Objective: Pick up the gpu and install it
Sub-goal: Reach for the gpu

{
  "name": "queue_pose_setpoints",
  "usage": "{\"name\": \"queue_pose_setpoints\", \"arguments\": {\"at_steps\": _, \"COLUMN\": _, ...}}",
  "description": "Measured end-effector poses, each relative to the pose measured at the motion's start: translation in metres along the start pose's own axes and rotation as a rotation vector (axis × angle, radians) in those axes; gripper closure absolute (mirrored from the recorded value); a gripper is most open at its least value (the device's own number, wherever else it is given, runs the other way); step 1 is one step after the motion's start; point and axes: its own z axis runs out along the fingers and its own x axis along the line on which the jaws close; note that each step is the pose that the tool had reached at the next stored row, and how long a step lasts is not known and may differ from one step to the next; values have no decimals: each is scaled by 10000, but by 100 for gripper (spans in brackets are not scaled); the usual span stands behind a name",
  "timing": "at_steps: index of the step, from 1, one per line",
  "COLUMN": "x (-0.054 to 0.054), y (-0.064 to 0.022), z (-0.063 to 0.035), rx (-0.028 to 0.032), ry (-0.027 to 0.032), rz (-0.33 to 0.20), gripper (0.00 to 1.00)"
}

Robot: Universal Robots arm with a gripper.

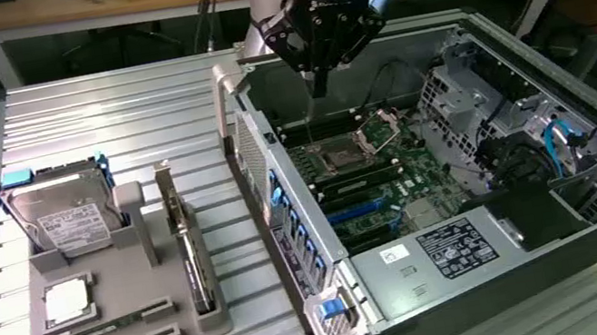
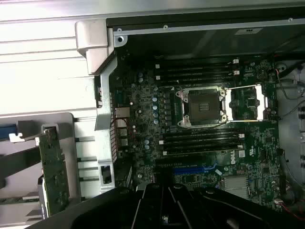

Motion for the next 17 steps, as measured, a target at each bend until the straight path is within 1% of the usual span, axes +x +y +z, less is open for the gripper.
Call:
{"name": "queue_pose_setpoints", "arguments": {"at_steps": 13, "x": 0, "y": 0, "z": 0, "rx": 0, "ry": 0, "rz": 0, "gripper": 89}}
{"name": "queue_pose_setpoints", "arguments": {"at_steps": 17, "x": 55, "y": -4, "z": -2, "rx": 0, "ry": 0, "rz": -1, "gripper": 89}}
